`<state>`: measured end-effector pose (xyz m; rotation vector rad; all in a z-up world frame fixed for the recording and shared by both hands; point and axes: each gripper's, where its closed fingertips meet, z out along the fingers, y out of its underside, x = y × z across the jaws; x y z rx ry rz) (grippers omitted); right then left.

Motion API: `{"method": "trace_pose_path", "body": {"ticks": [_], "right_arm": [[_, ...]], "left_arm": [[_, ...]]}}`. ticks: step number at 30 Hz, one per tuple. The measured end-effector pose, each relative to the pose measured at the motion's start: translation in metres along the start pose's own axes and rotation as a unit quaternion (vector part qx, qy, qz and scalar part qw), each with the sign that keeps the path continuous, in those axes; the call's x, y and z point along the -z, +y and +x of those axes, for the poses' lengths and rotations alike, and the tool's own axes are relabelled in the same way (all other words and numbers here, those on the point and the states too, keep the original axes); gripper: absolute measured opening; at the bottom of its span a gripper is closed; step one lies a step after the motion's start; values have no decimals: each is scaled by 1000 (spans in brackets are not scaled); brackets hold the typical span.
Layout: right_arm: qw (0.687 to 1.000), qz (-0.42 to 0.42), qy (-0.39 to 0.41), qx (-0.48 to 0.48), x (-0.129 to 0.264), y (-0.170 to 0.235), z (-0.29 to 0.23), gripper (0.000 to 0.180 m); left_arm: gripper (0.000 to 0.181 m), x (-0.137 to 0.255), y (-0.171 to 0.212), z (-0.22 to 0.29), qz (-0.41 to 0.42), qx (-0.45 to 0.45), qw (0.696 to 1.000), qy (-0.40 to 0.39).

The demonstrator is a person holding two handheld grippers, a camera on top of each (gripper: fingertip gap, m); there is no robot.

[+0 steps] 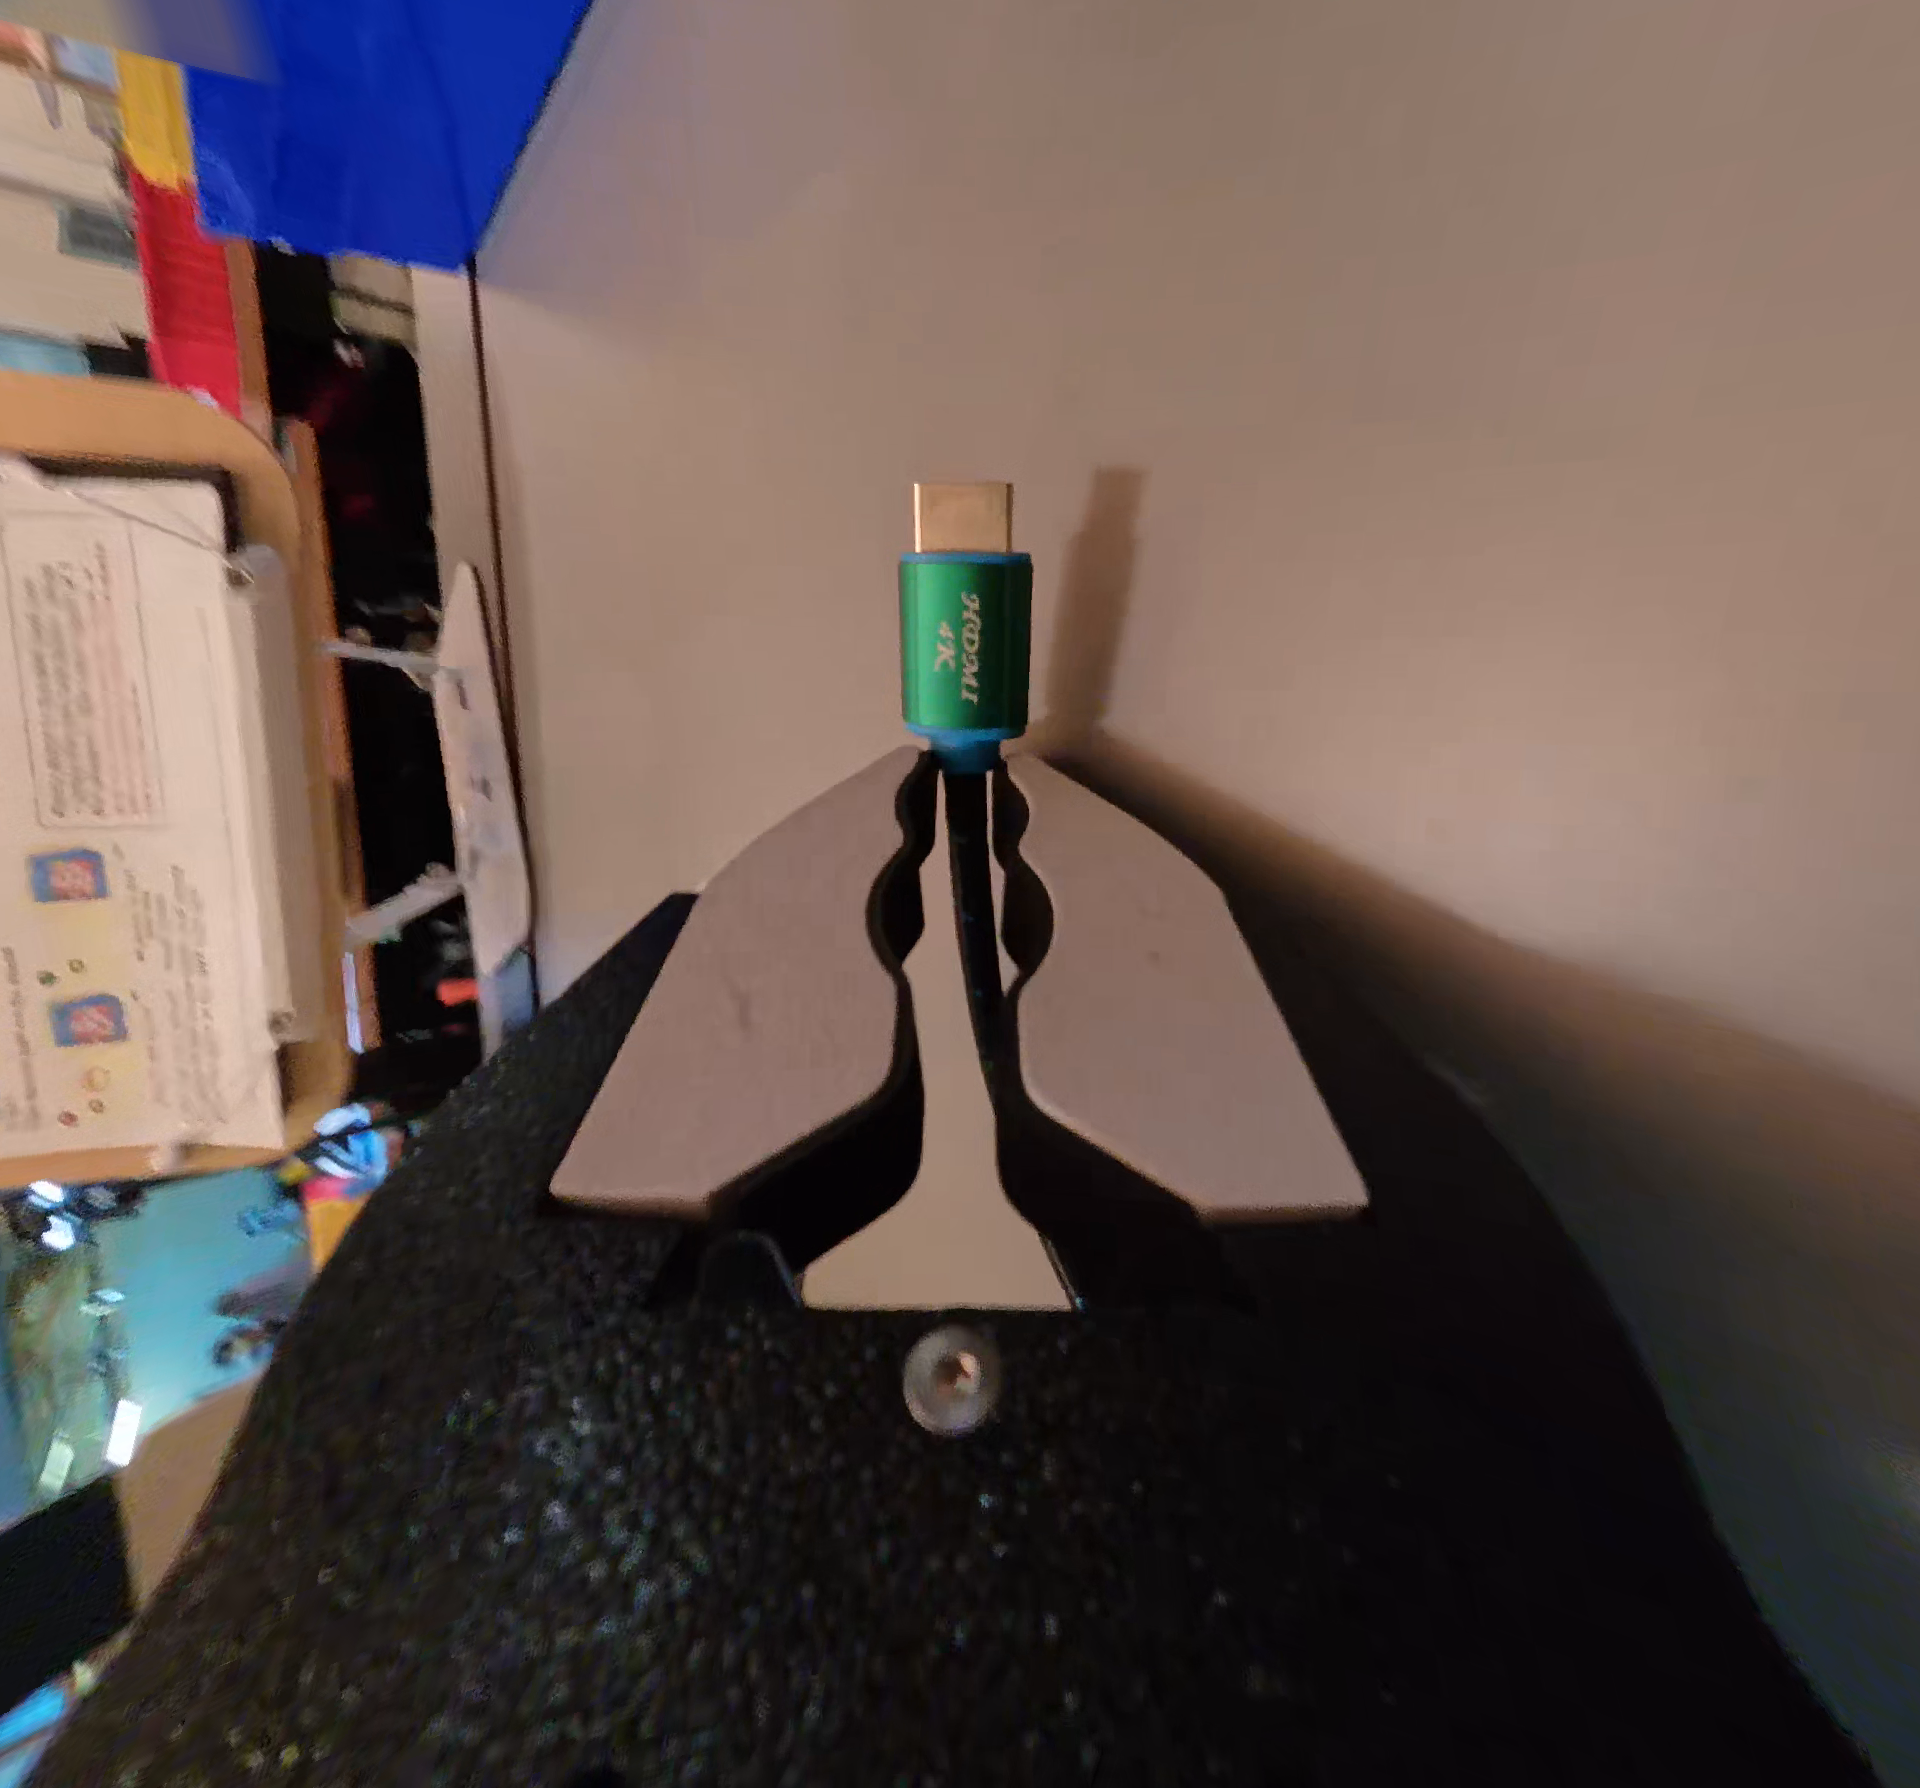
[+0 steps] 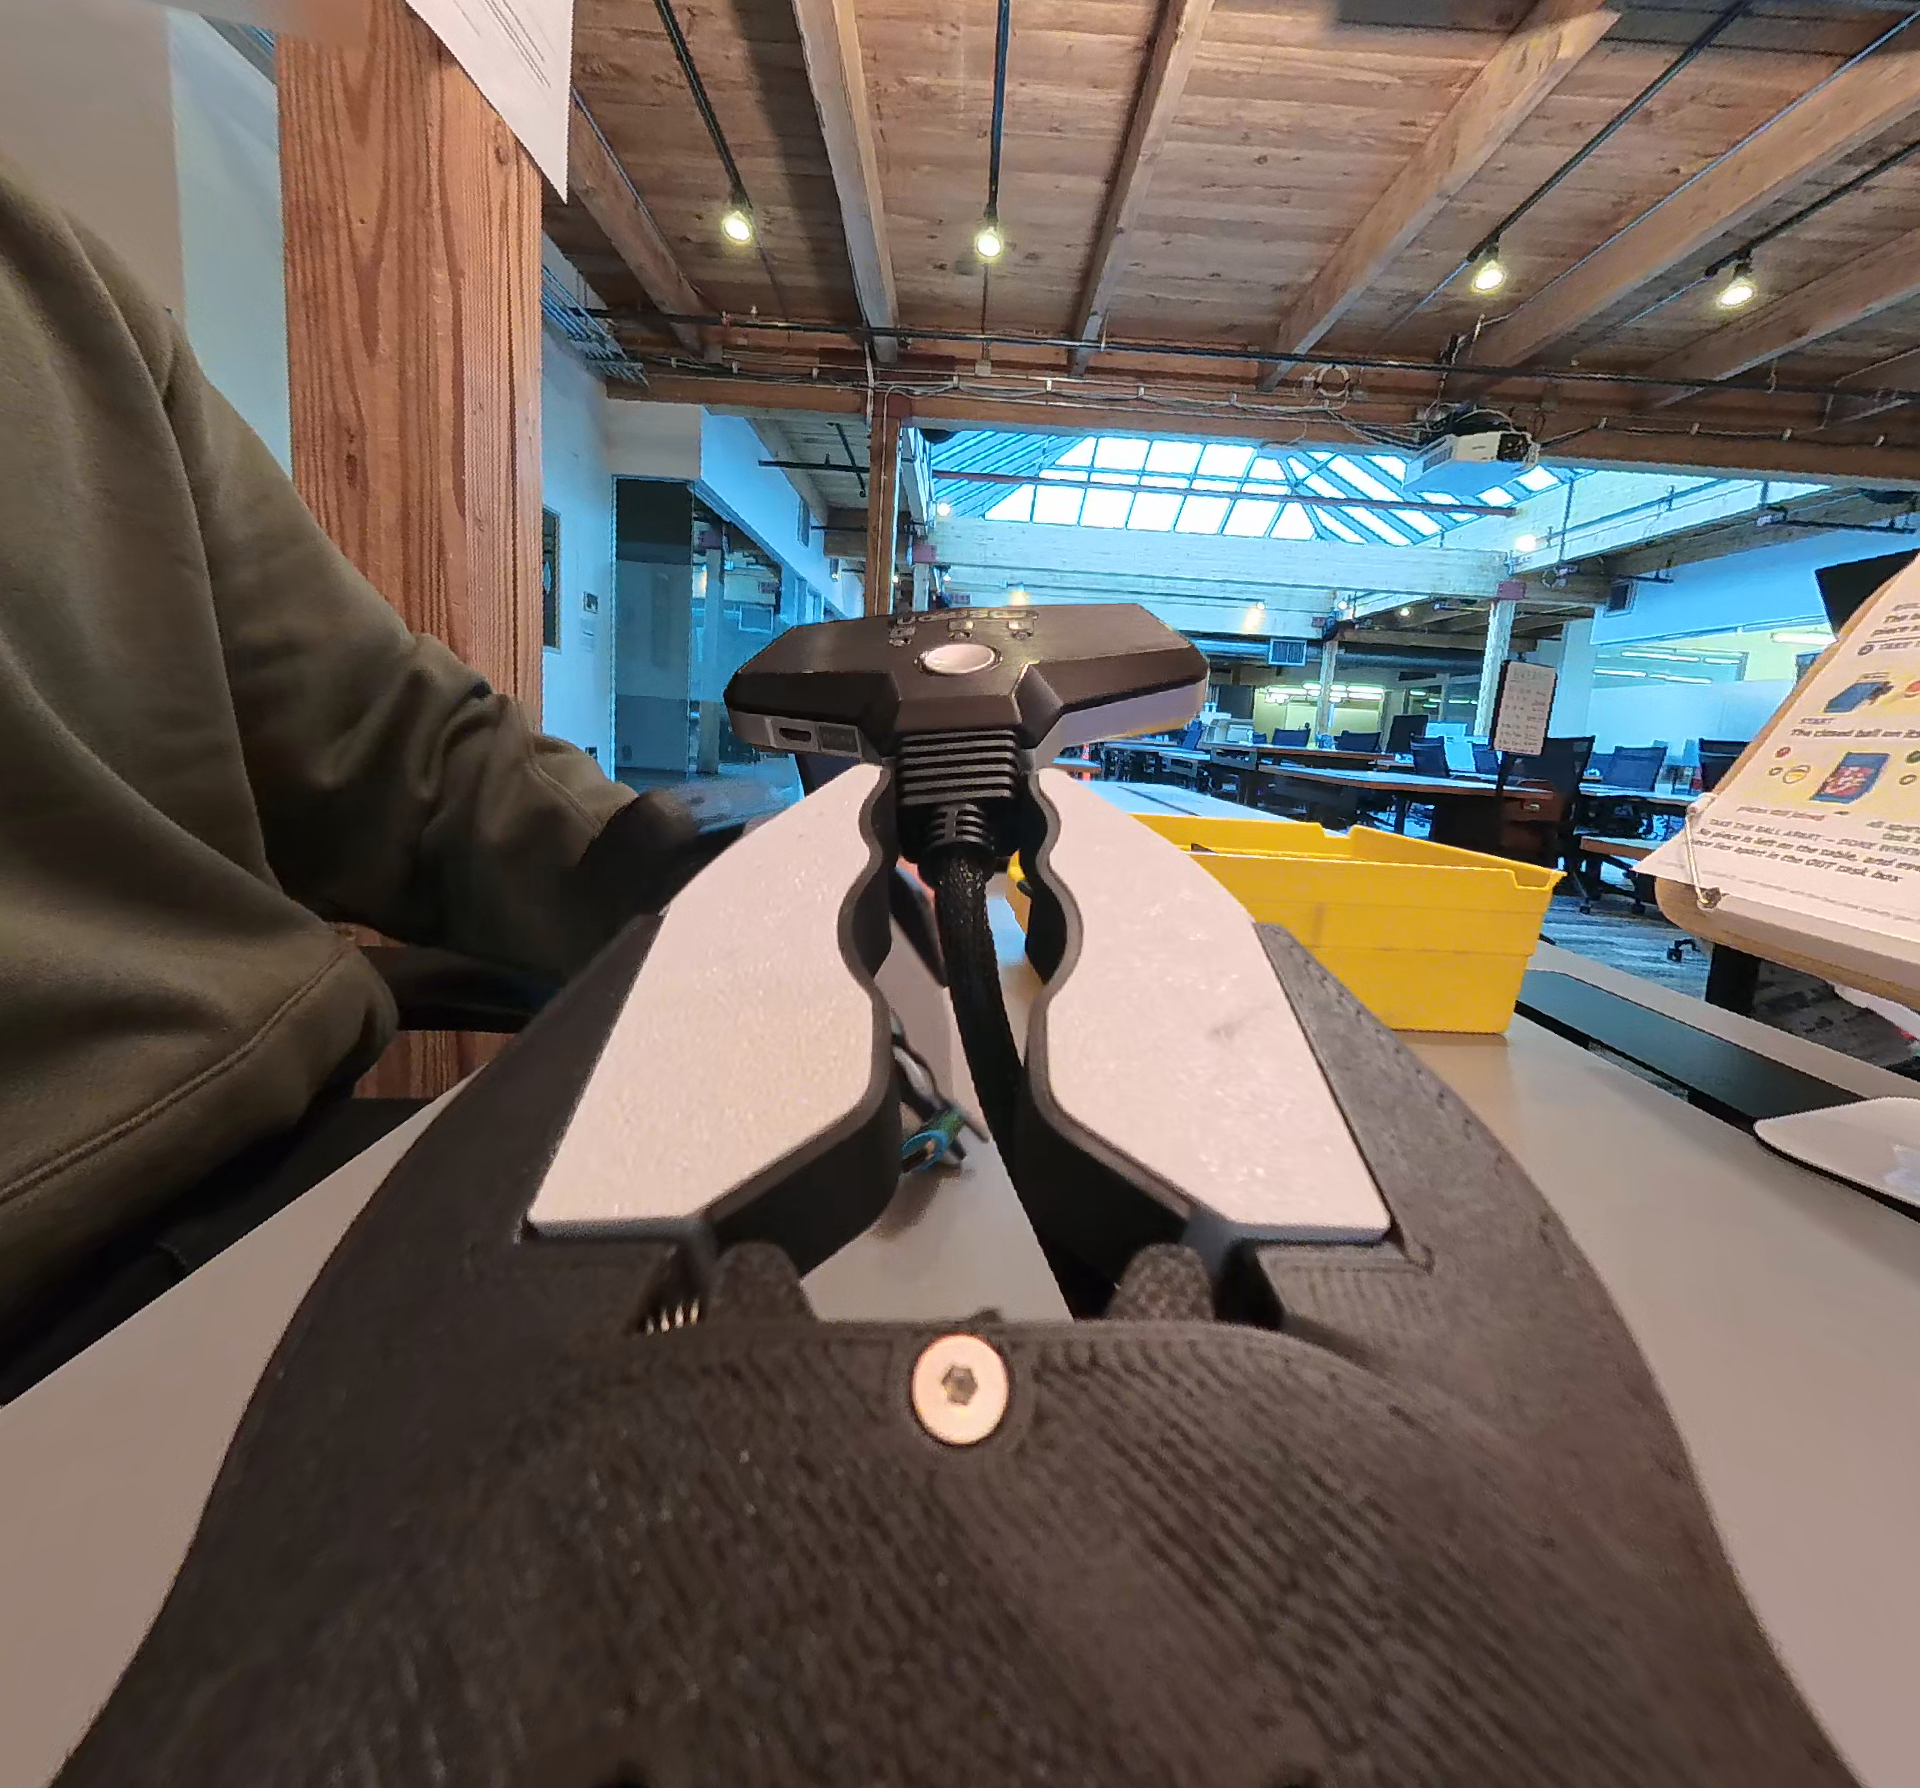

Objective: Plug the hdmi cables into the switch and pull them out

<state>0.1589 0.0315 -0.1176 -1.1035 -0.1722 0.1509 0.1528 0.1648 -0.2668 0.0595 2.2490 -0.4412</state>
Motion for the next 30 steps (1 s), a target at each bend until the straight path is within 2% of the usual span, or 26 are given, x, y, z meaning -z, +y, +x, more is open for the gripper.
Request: {"method": "trace_pose_path", "body": {"ticks": [3, 8, 13, 18, 21, 23, 27, 30], "right_arm": [[1000, -11, 0, 5, -2, 3, -1, 22], [999, -30, 16, 18, -5, 8, 2, 22], [997, -65, 35, 36, -10, 16, 7, 22], [996, -61, 43, 42, -7, 14, 8, 22], [996, -59, 43, 43, -7, 14, 8, 22], [996, -59, 43, 43, -7, 14, 8, 22], [997, -55, 43, 40, -6, 13, 9, 22], [997, -55, 42, 39, -6, 13, 9, 22]], "left_arm": [[9, 8, 1, -11, -6, 83, 996, 43], [7, 40, -2, -34, -41, 202, 960, 192], [6, 62, -11, -57, -66, 180, 952, 240], [6, 36, -5, -24, -71, 173, 944, 272], [6, 11, -3, -1, -41, 199, 944, 262], [6, -2, -2, 5, -25, 194, 954, 225], [7, -8, -11, 6, 28, 182, 968, 170], [14, -8, -15, 6, 45, 152, 978, 136]]}}
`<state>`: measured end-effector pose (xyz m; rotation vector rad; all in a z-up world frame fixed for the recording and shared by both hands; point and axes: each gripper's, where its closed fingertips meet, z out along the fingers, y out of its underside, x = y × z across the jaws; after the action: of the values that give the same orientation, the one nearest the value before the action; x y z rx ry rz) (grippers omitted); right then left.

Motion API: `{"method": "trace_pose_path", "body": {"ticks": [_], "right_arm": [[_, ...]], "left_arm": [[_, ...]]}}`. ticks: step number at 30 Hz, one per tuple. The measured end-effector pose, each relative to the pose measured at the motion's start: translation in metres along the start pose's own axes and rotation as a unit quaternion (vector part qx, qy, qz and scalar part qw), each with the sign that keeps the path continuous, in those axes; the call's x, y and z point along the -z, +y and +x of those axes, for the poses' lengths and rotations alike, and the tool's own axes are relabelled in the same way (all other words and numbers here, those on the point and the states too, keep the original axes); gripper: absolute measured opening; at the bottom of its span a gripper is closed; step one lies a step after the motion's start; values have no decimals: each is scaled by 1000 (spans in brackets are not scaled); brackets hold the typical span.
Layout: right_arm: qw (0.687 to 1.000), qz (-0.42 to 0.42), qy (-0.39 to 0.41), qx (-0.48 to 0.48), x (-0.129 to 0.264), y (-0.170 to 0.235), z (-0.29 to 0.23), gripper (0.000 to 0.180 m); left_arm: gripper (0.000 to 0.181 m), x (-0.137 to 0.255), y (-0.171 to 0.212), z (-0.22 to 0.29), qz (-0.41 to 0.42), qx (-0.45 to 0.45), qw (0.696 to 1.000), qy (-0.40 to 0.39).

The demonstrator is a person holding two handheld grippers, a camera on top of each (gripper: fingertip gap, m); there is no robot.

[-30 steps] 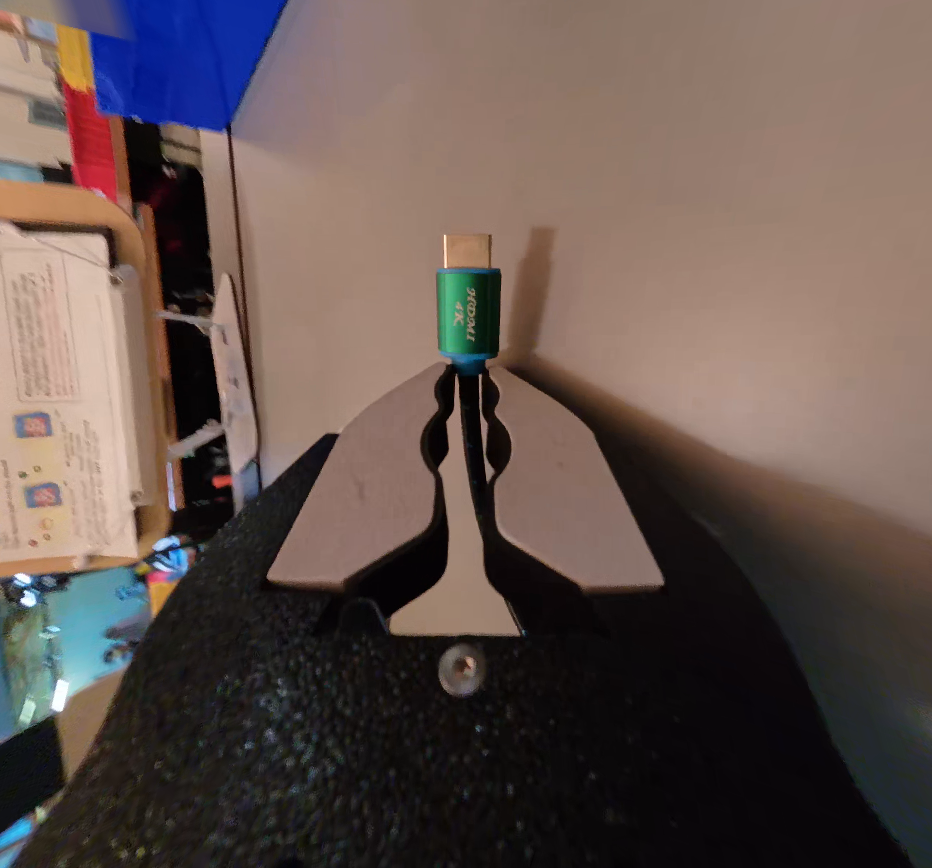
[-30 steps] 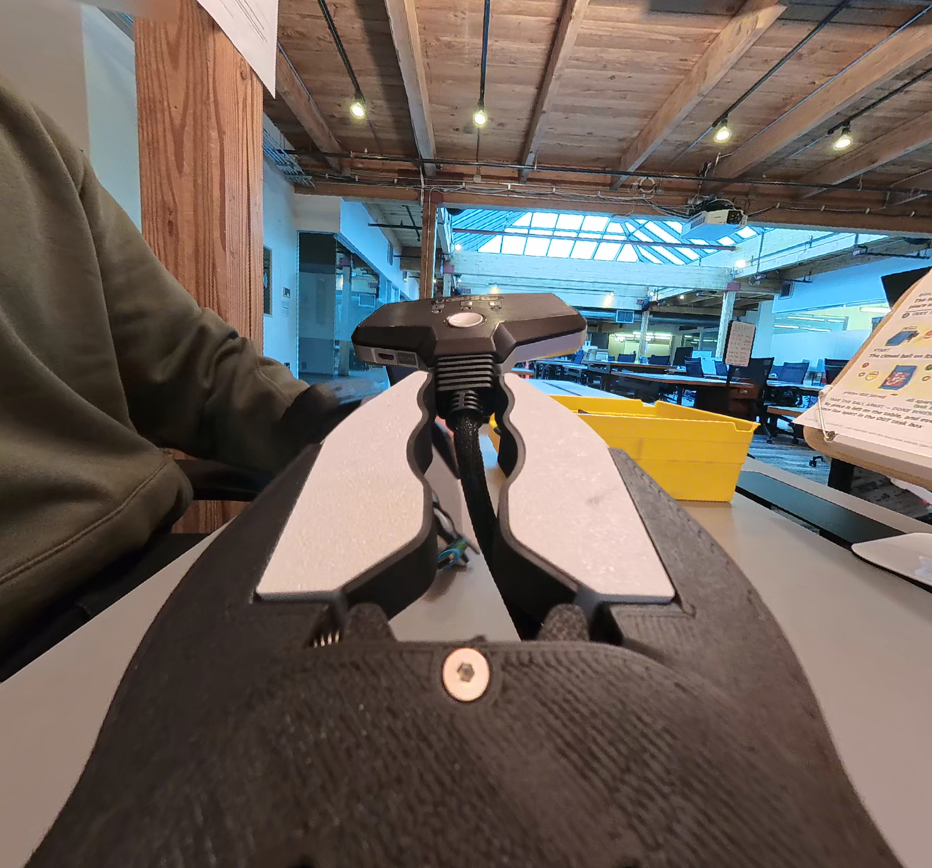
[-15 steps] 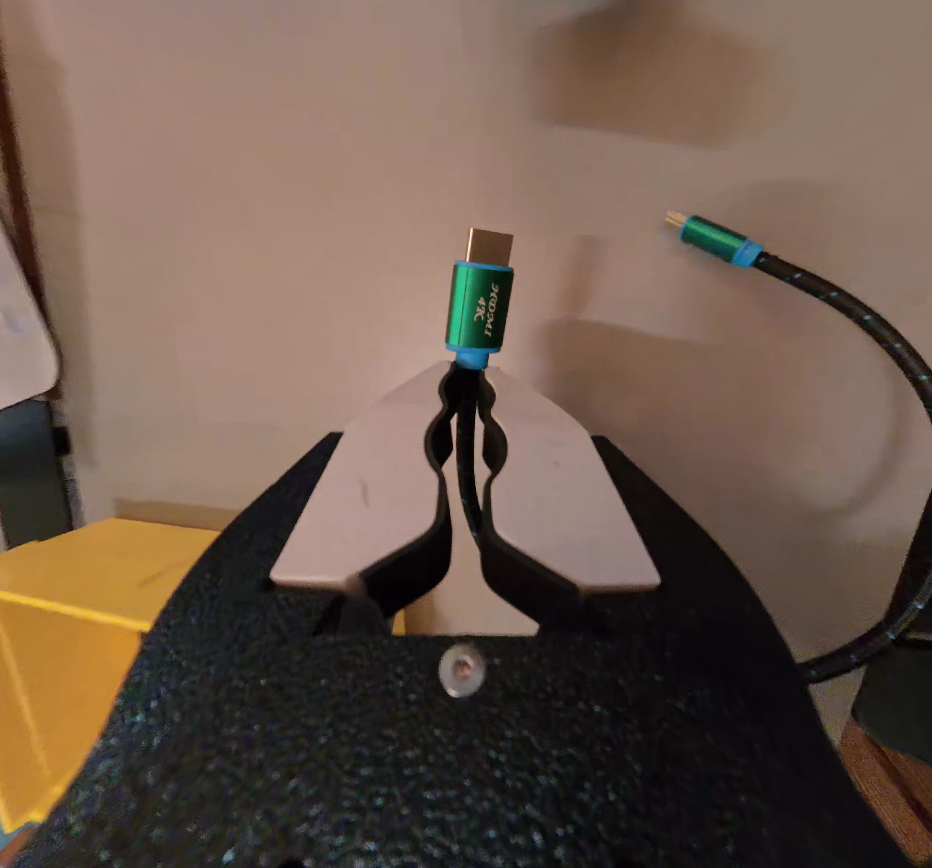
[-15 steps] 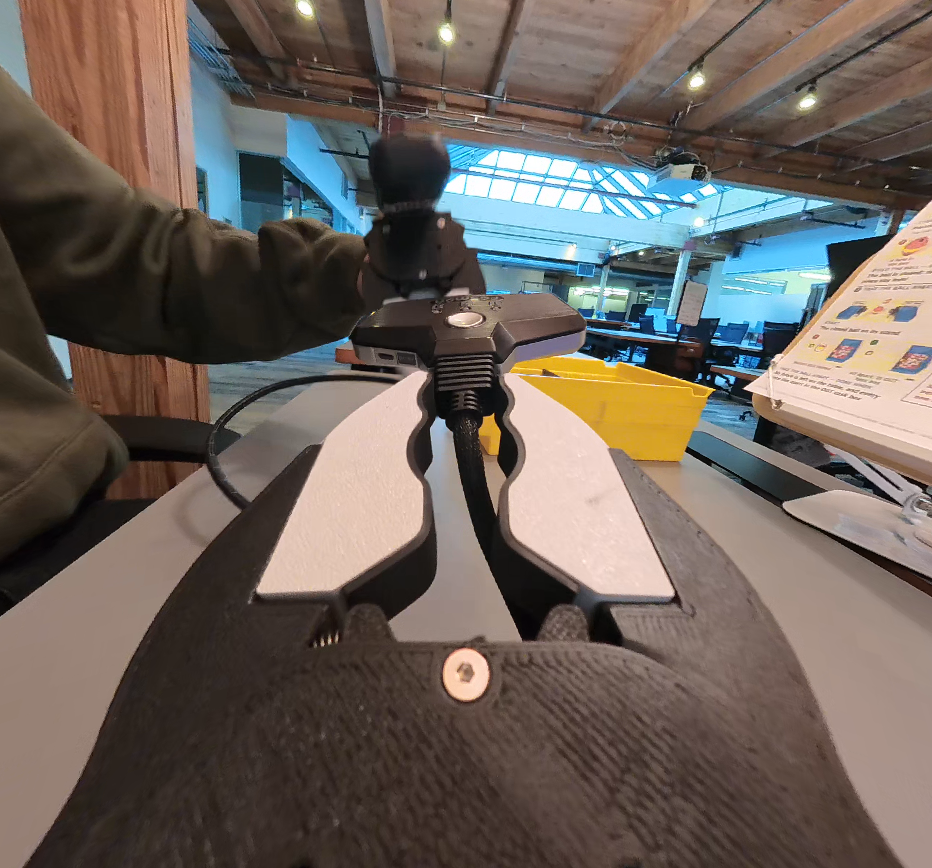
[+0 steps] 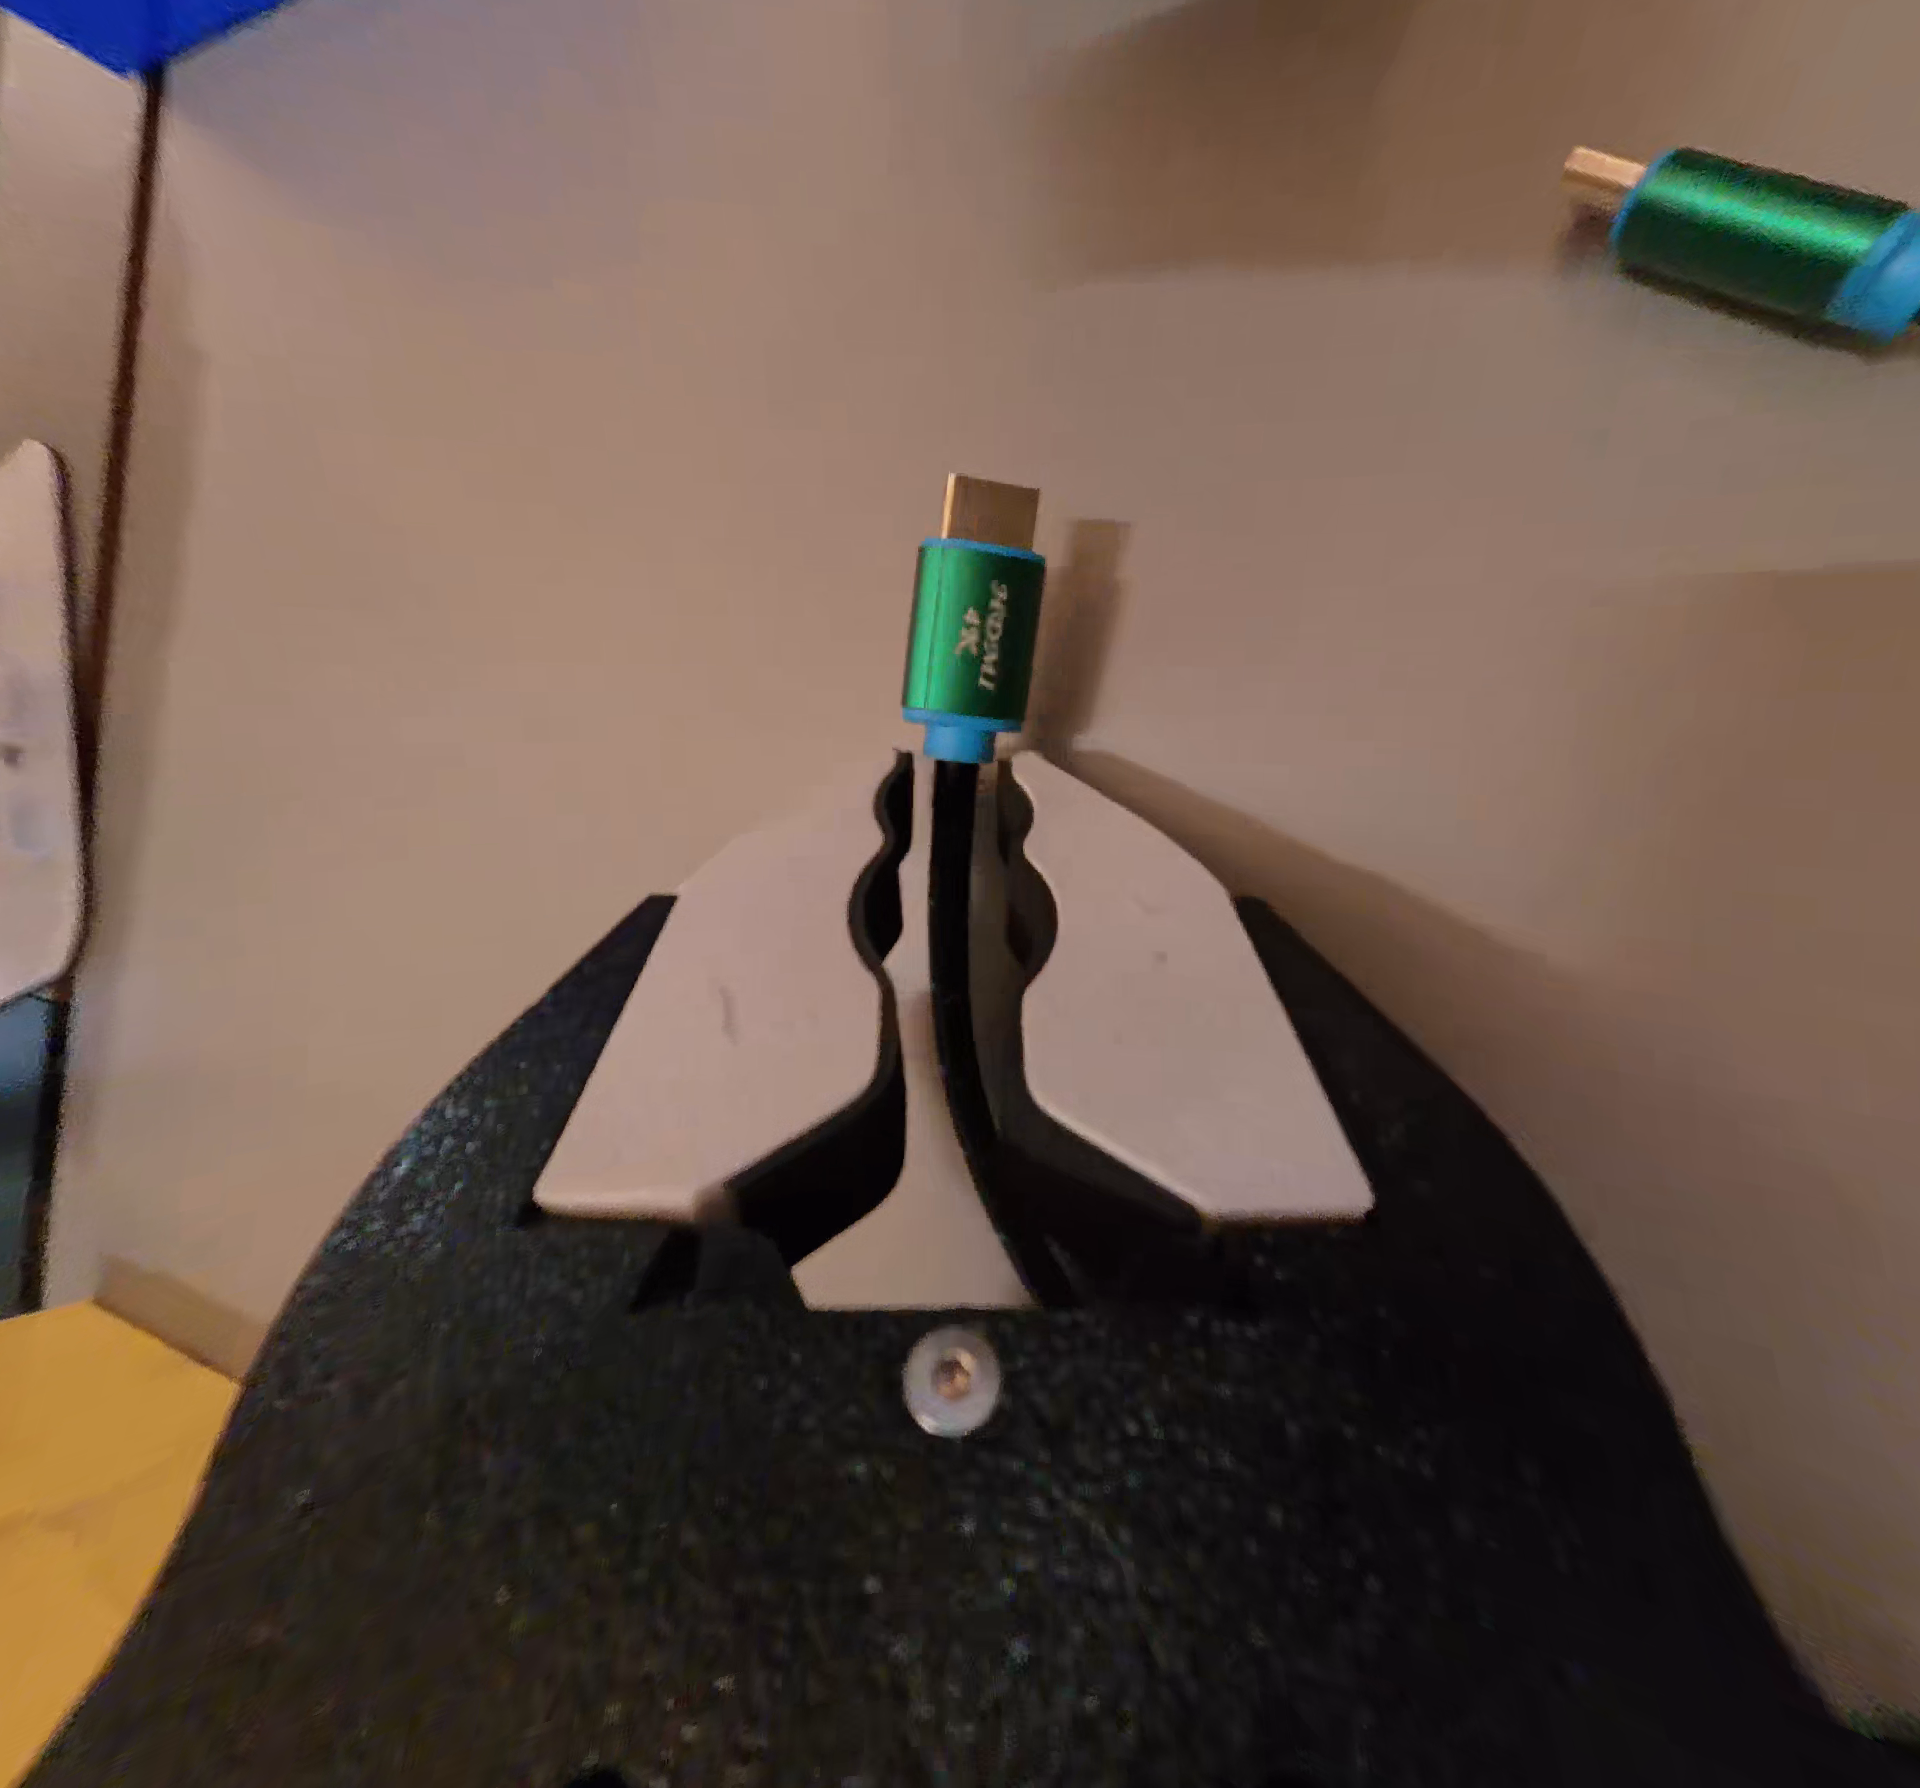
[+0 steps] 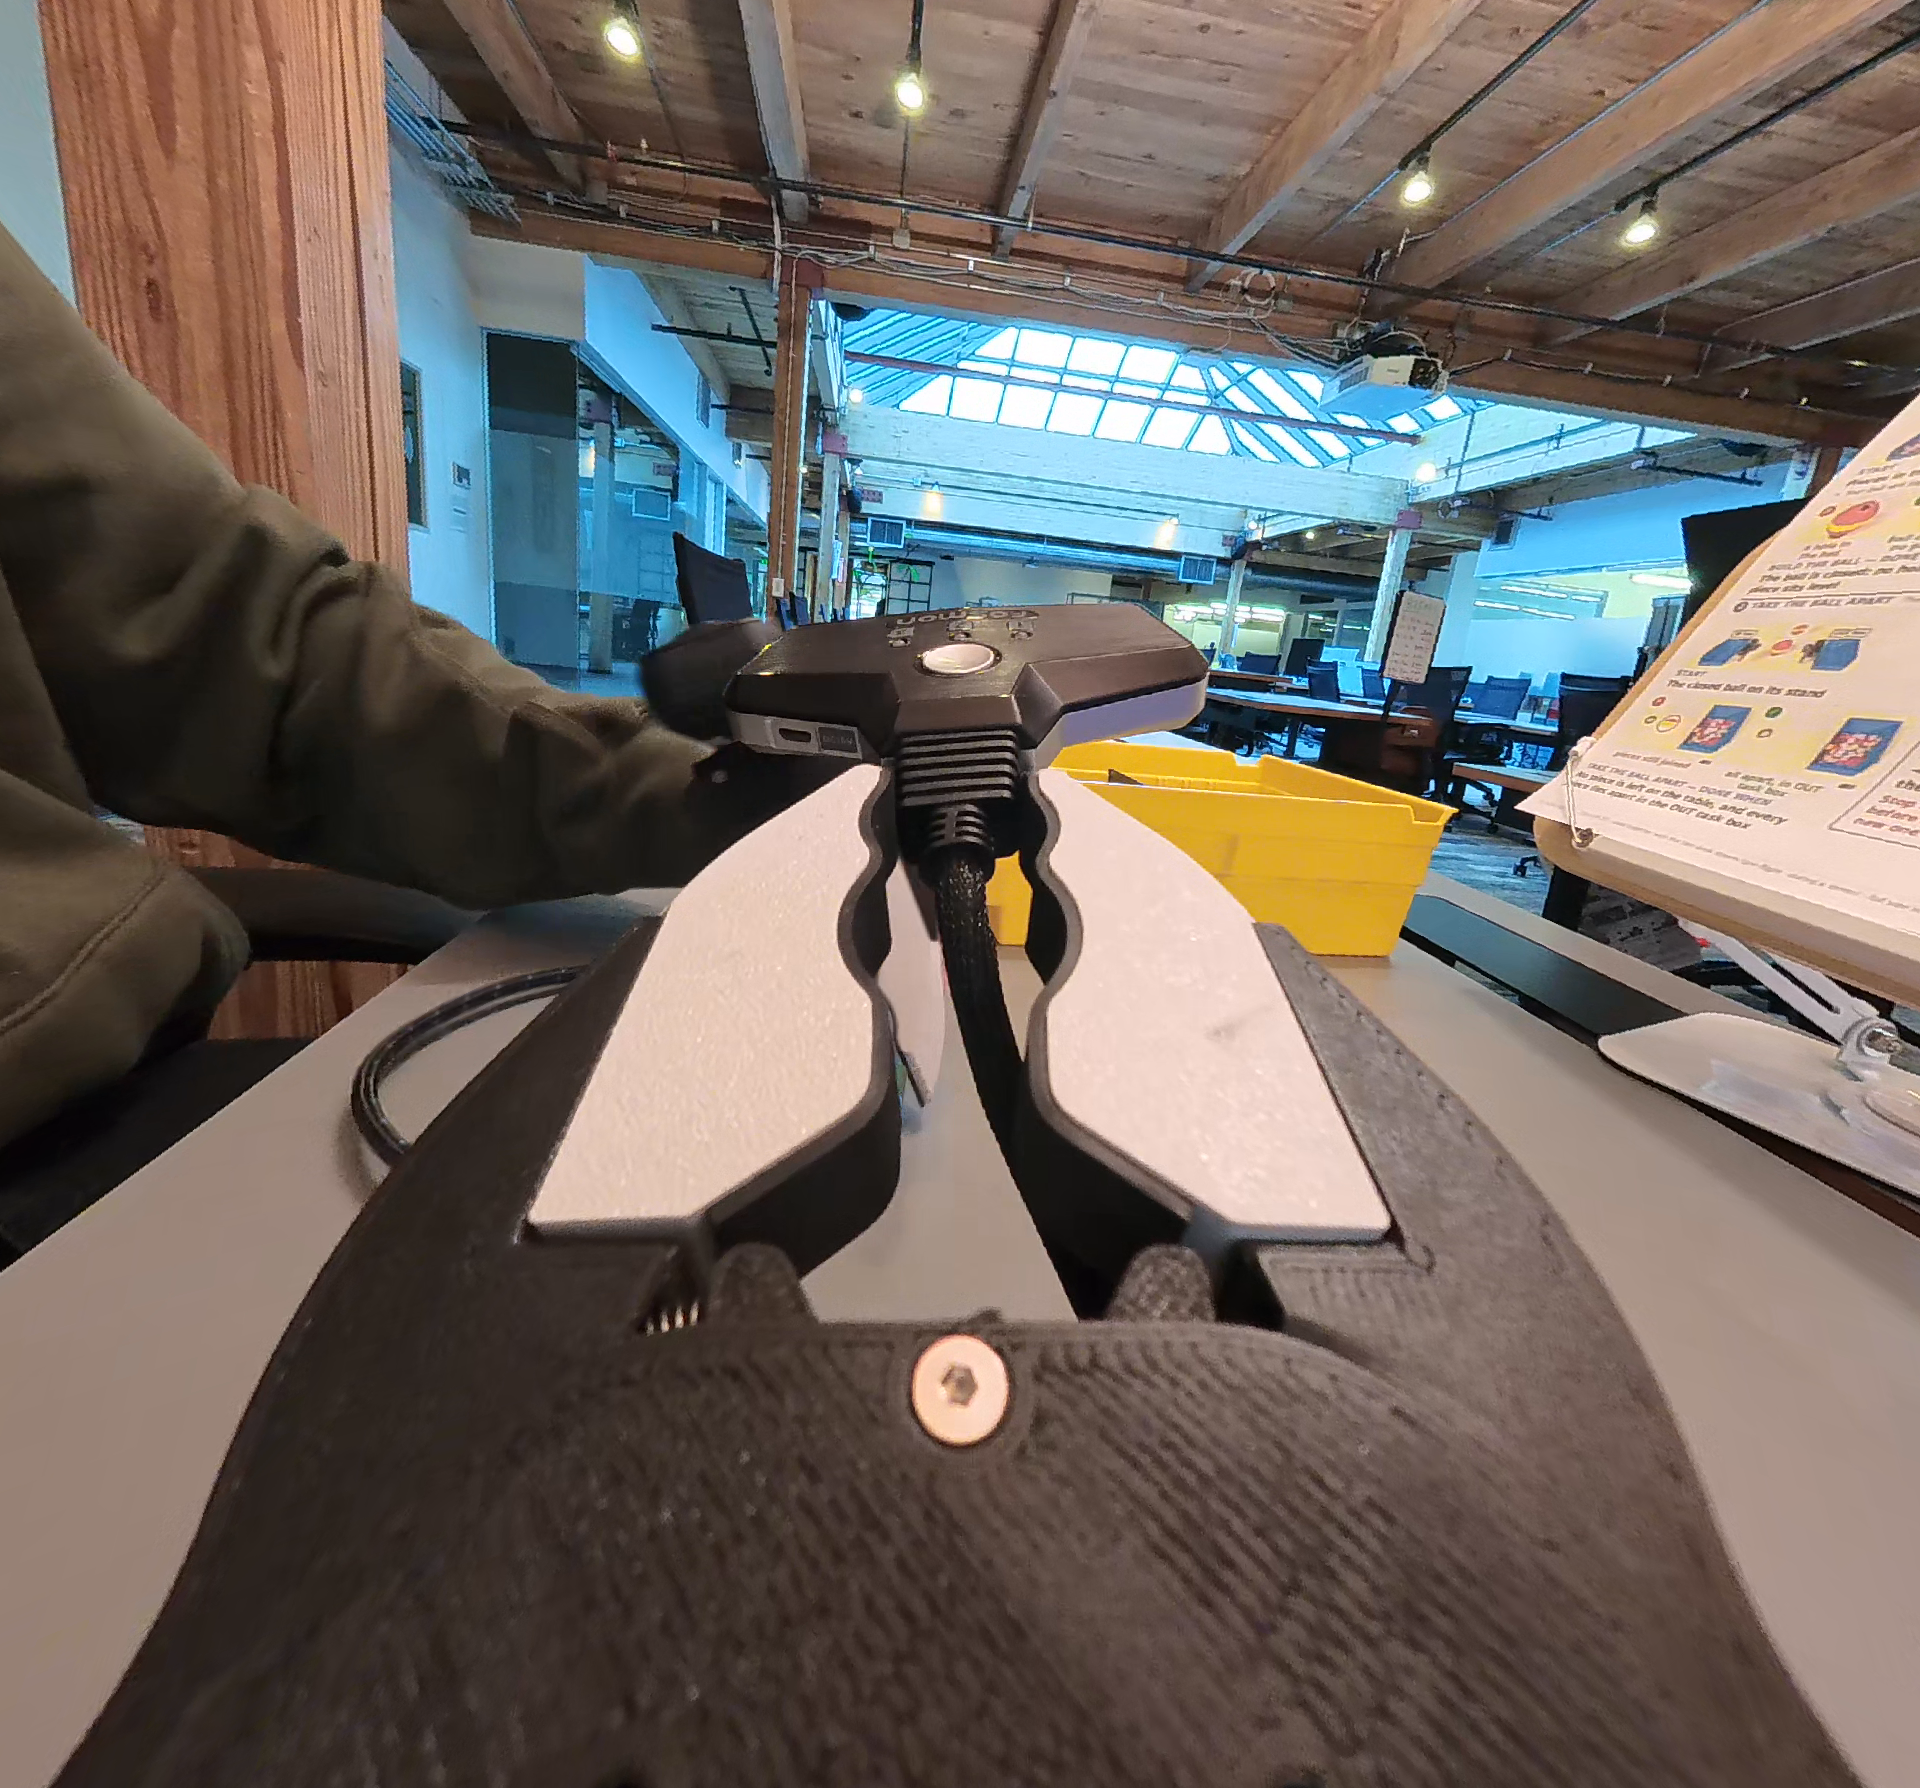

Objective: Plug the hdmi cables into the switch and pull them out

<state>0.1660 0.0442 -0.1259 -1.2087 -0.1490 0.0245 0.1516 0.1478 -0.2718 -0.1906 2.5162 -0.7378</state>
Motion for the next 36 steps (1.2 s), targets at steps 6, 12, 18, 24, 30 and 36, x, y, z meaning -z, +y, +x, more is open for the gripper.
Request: {"method": "trace_pose_path", "body": {"ticks": [6, 12, 18, 24, 30, 36], "right_arm": [[1000, 1, -1, -1, 0, 0, 0, 22], [1000, 3, 0, 1, 0, 0, 0, 22], [1000, 3, -2, 0, 1, 0, 0, 22], [1000, 3, -2, 0, 1, 0, 0, 22], [1000, 3, -1, 0, 1, 0, 0, 22], [1000, -4, 1, 4, 0, 1, 0, 22]], "left_arm": [[34, 3, -10, 1, 13, -50, 998, -33], [28, 0, -8, -5, 9, -67, 995, -78], [21, -1, -12, -2, 2, -122, 985, -121], [21, -3, -13, -3, 0, -111, 986, -125], [20, -4, -9, -10, -19, -74, 987, -141], [20, 12, -12, -19, -18, 42, 998, -53]]}}
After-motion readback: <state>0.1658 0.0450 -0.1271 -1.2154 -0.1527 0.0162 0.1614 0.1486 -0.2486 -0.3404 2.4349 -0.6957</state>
